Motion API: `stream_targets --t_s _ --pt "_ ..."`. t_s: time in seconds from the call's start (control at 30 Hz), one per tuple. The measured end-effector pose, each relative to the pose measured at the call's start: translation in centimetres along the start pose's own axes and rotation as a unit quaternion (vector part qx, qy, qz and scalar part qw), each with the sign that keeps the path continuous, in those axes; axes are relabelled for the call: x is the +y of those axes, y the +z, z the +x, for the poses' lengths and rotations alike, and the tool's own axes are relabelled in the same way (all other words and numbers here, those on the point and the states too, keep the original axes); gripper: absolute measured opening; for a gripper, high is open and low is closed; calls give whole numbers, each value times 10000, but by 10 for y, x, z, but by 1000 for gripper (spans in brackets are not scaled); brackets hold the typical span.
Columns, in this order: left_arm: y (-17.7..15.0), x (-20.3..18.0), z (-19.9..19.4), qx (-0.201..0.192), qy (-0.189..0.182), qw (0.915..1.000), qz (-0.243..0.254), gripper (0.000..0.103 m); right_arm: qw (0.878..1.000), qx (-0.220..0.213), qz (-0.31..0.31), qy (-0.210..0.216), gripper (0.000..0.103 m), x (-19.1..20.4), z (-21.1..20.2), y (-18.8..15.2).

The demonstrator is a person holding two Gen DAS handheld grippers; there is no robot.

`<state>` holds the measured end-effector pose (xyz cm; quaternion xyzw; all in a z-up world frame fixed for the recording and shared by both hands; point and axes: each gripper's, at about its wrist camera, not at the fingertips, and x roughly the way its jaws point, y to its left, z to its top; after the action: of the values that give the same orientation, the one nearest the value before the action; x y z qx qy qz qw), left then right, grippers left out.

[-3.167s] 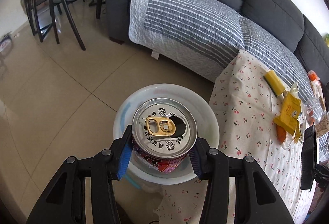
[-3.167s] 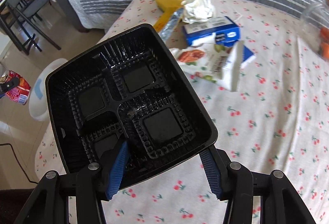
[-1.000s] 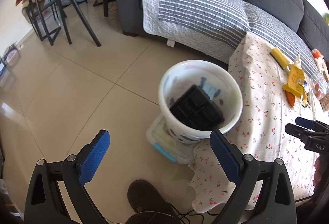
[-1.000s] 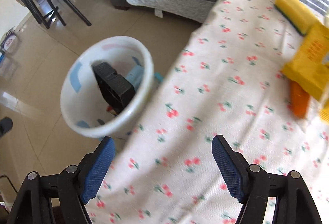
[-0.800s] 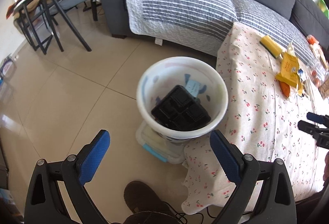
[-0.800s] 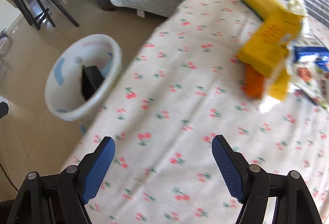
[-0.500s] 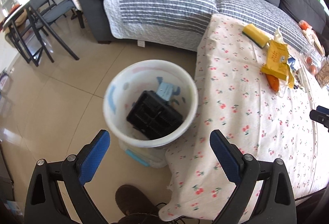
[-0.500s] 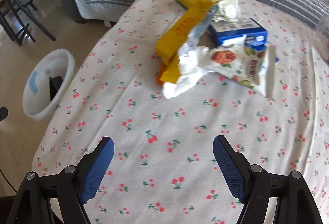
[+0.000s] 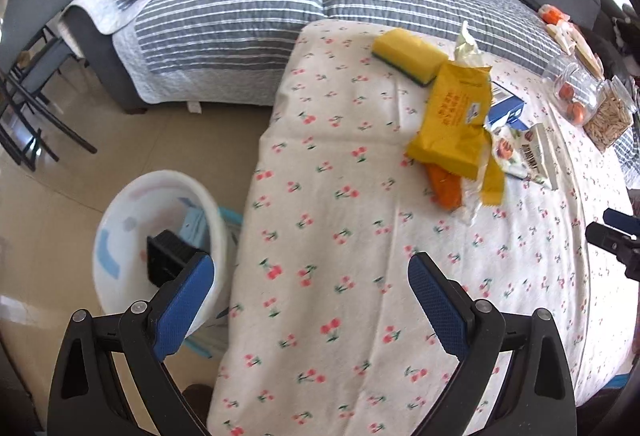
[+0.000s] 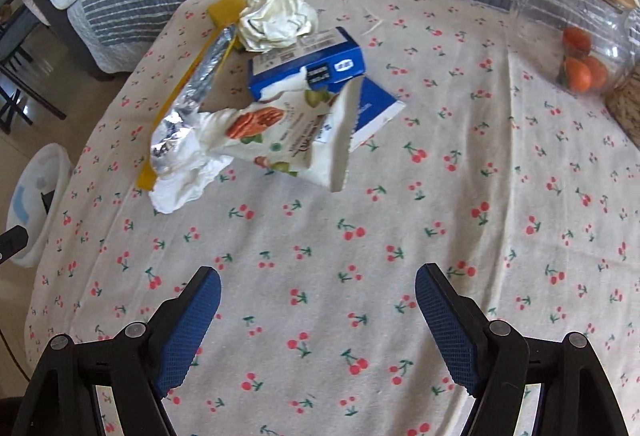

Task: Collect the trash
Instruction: 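Reach the left gripper to the yellow snack bag and grasp it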

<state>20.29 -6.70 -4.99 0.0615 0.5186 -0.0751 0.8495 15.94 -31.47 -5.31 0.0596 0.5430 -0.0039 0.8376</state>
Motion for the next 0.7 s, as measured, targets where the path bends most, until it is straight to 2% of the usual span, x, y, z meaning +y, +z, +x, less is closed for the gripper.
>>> stream_targets --t_s 0.1,0.13,0.27,0.37,0.5,0.63,0.7 --pt "16 -23 5 -29 -175 9996 236 99 9998 58 187 34 88 -19 3 1" --pt "21 -29 7 -22 -203 9993 316 99 9996 69 265 29 92 -26 3 0" --pt "42 -48 17 -106 -393 9980 486 99 9990 47 392 -191 102 -49 2 -1" --pt "57 -57 29 -134 -654 9969 425 99 9985 96 418 -327 102 -60 2 -3" --pt "74 -70 46 -135 -1086 9937 258 97 9988 131 419 -231 102 -65 -2 -5" --pt "86 -87 57 -168 -1193 9922 313 93 9984 86 535 -177 102 -71 -7 -6" --pt "90 -90 65 -102 -1224 9920 275 84 9978 92 631 -182 102 -76 -5 -5"
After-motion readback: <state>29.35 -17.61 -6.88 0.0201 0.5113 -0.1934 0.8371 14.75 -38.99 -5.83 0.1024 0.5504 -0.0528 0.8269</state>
